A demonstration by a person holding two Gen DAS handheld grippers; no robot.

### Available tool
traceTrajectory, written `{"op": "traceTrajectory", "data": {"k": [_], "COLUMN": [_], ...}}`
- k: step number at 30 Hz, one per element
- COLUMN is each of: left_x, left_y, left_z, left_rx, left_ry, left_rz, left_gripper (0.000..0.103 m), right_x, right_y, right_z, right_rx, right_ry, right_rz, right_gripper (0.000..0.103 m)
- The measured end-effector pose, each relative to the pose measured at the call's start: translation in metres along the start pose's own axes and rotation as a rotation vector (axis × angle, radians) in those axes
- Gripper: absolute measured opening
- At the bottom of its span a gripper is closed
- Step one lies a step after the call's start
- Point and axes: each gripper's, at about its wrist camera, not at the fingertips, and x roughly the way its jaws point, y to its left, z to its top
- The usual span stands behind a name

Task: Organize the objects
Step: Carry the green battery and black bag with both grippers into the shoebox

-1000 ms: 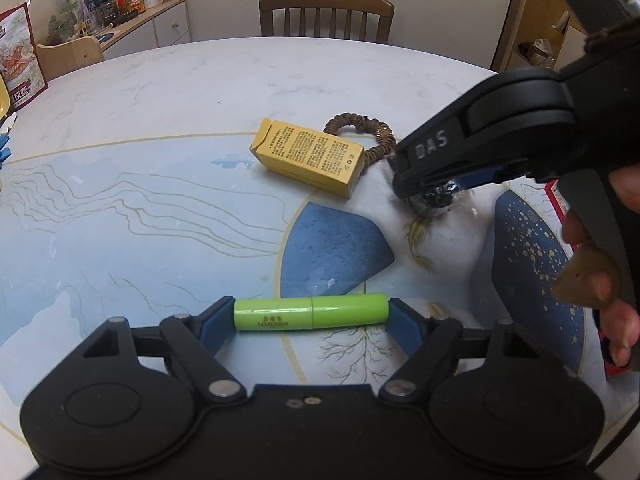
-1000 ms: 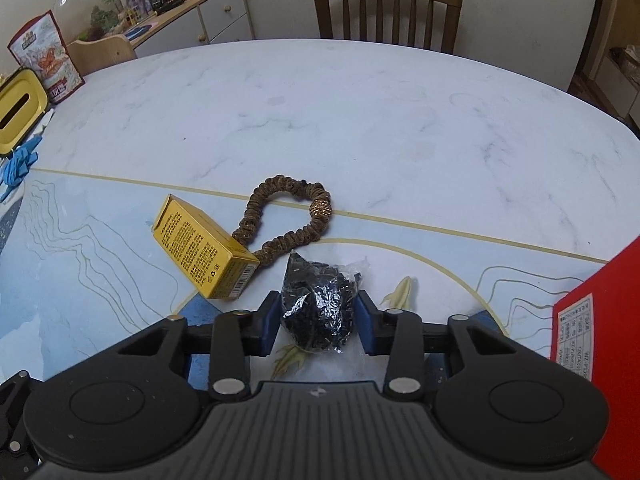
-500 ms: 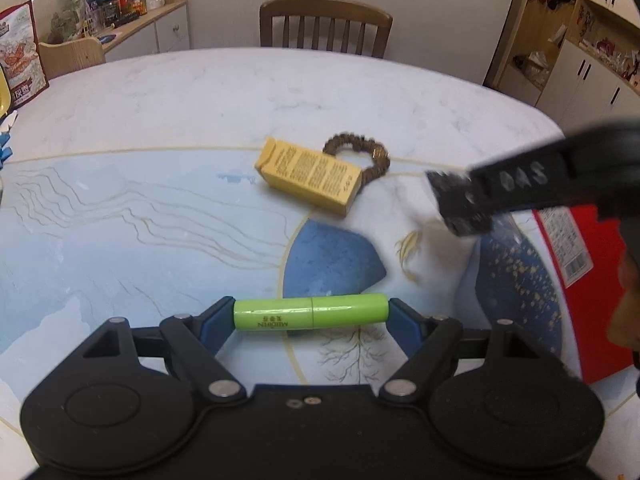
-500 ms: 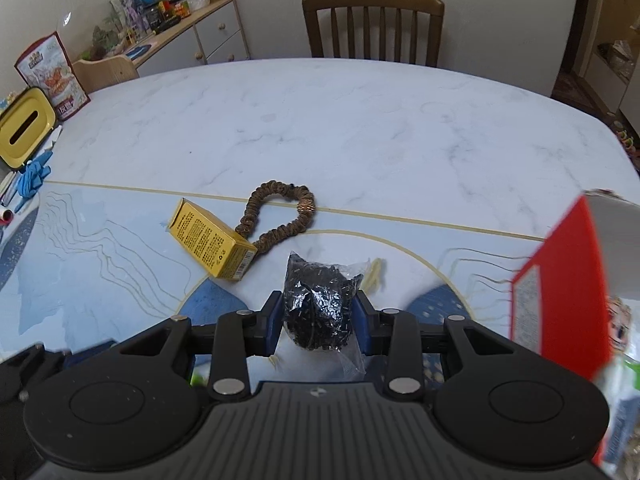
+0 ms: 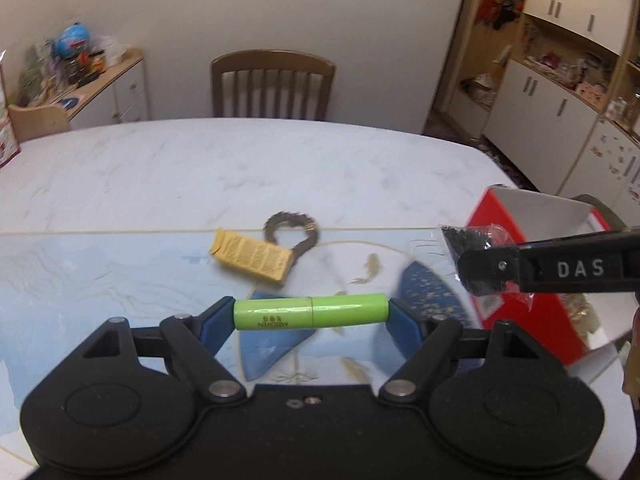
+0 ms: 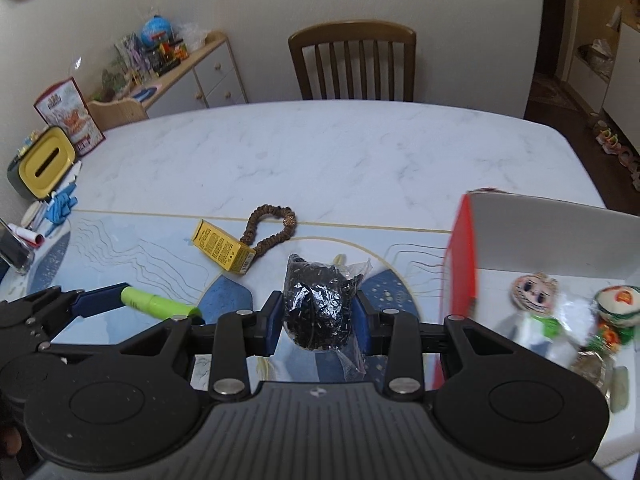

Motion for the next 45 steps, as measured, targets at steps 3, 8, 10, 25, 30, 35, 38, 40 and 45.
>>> {"op": "traceTrajectory", "data": {"k": [3,8,10,25,30,35,38,40,45], "left_x": [-0.006,-0.017,-0.022,-0.012,0.001,0.013,0.023,0.031,0.056], "left_y": [-0.009,-0.028,-0.038,-0.119,-0.150,-0.178,-0.193,-0.203,-0.222], "left_z": [0.004,0.011,0.014,0.035,0.041,0.048,0.050,0.051,0.054], "left_rx": [0.012,0.045,0.062,0.127,0.168,0.194,0.205,0.215,0.228], "left_ry": [0.001,-0.005,-0.010,0.006,0.006,0.018,0.037,0.050,0.088], "left_rz": [-0.018,-0.056,-0.072,-0.160,-0.164,-0.183,-0.202,-0.204,-0.198], "left_gripper": [0.080,0.080,0.080,0.080,0.080,0.080,0.080,0.080,0.080], "right_x": [-0.017,-0.043,-0.051,-0.085,-0.090,-0.092,-0.094,-0.093,-0.088], "right_y": [-0.008,-0.026,-0.035,-0.112,-0.141,-0.167,-0.183,-0.192,-0.212], "right_z": [-0.004,-0.012,-0.015,-0.039,-0.048,-0.053,-0.056,-0.057,-0.061], "right_rx": [0.020,0.055,0.063,0.137,0.166,0.183,0.191,0.196,0.192], "right_ry": [-0.011,-0.029,-0.038,-0.070,-0.070,-0.066,-0.066,-0.064,-0.053], "right_rz": [-0.024,-0.021,-0.026,-0.070,-0.092,-0.117,-0.129,-0.137,-0.169], "right_gripper": [0.035,0.035,0.035,0.035,0.035,0.035,0.035,0.035,0.035]}}
